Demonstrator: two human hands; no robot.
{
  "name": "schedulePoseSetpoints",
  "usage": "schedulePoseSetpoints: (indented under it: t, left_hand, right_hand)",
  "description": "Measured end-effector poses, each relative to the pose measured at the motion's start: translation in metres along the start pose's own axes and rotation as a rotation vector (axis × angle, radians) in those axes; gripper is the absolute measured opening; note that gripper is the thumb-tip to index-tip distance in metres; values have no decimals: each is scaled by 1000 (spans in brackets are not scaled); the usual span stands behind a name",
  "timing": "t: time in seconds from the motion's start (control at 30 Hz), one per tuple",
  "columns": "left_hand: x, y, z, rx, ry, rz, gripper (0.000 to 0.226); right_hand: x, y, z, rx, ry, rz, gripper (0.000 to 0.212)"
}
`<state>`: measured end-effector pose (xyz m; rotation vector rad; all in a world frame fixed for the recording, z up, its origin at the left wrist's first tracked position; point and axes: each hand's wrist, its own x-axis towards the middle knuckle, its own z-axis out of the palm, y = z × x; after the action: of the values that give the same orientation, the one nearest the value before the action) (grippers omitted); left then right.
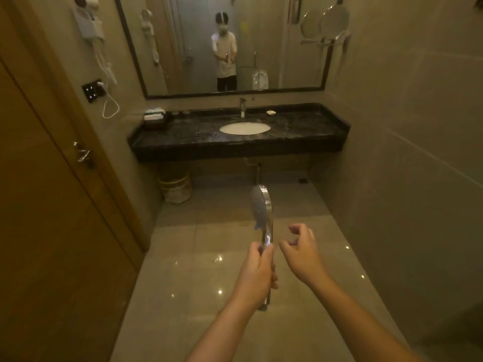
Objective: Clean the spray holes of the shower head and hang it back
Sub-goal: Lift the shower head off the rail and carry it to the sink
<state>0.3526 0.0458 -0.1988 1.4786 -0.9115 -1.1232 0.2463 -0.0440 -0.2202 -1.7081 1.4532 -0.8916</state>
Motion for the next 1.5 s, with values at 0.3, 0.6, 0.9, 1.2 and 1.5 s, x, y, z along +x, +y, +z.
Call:
schedulePoseSetpoints:
  t: [0.3,0.6,0.9,1.2,1.5]
  left_hand:
    - [150,57,-1,-99,143,-22,25]
    - [316,71,-40,-140,223,66,15]
    - [502,85,-111,-189,159,27,18]
    - [627,81,-169,-214,256,-65,31]
    - [793,57,-227,-361,475,-256,28]
  right_hand:
    - [157,-23,-8,-43,-92,-103,42]
    - [306,-32,27,-141,-87,-160,42]
    - [479,-73,112,-254,-173,-200,46]
    - [617,-73,210,-255,-318,-163,48]
    - [789,-78,321,-209,-456,-156,50]
